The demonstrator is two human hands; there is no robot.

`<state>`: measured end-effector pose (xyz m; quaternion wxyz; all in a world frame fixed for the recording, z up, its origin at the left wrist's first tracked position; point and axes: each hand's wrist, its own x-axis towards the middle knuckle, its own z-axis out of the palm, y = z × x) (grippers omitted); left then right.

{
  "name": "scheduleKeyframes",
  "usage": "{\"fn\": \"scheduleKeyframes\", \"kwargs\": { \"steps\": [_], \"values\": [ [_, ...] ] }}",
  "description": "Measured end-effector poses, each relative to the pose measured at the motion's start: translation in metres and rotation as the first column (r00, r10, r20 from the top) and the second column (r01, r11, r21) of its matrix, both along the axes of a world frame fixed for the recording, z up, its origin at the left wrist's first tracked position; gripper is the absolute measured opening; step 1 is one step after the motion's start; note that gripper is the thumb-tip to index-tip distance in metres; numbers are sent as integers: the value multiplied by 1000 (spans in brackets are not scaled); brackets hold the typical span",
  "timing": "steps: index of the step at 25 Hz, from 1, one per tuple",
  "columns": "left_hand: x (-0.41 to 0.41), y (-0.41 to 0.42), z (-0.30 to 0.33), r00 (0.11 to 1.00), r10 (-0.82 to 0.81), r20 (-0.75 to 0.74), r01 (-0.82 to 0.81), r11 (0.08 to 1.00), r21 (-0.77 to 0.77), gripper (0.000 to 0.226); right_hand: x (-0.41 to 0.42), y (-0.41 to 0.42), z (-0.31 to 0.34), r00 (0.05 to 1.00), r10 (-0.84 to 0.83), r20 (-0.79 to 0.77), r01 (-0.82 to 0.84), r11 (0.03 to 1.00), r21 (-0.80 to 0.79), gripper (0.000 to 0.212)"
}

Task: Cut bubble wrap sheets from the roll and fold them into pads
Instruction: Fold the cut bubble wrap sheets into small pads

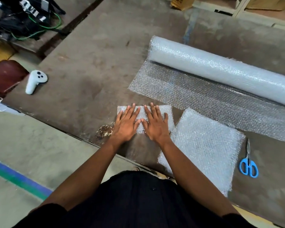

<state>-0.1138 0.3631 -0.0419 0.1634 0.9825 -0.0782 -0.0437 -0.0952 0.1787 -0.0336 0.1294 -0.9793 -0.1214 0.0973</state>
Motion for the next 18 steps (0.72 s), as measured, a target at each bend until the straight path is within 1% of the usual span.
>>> {"fn": "scheduleKeyframes", "kwargs": {
  "steps": [3, 5, 6, 8, 9, 11, 14, 15, 16, 18],
  "values": [
    [-2, 5, 0, 998, -10, 55, 7, 998, 59, 66, -1, -28, -5, 999, -38, 14, 38, 999, -8, 70],
    [-1, 2, 4, 999, 10, 50, -12, 999, 44, 69, -1, -40, -3, 998, -67, 18, 67, 998, 6, 72],
    [1, -3, 6, 998, 16, 60, -17, 1000, 25, 70, 1, -43, 0, 996, -87, 29, 86, 995, 42, 72],
    [5, -18, 12, 996, -23, 86, 27, 999, -46, 72, 2, -48, 10, 984, -151, 97, 140, 983, 116, 70],
    [7, -28, 14, 993, -64, 103, 74, 993, -93, 70, 1, -54, 16, 970, -191, 150, 173, 977, 124, 67],
    [12, -53, 21, 983, -119, 140, 143, 974, -178, 62, -3, -71, 23, 941, -244, 234, 225, 969, 103, 56],
    [17, -106, 29, 977, -131, 166, 169, 957, -237, 46, -15, -106, 27, 889, -366, 273, 345, 930, 125, 45],
    [18, -124, 30, 981, -120, 150, 158, 948, -277, 43, -20, -116, 28, 868, -413, 275, 391, 911, 132, 44],
    [20, -143, 32, 990, -95, 104, 127, 927, -354, 40, -26, -126, 27, 851, -449, 273, 430, 894, 129, 44],
    [27, -178, 37, 997, -66, -35, 37, 845, -534, 42, -35, -148, 25, 844, -471, 257, 463, 881, 96, 46]
  ]
}}
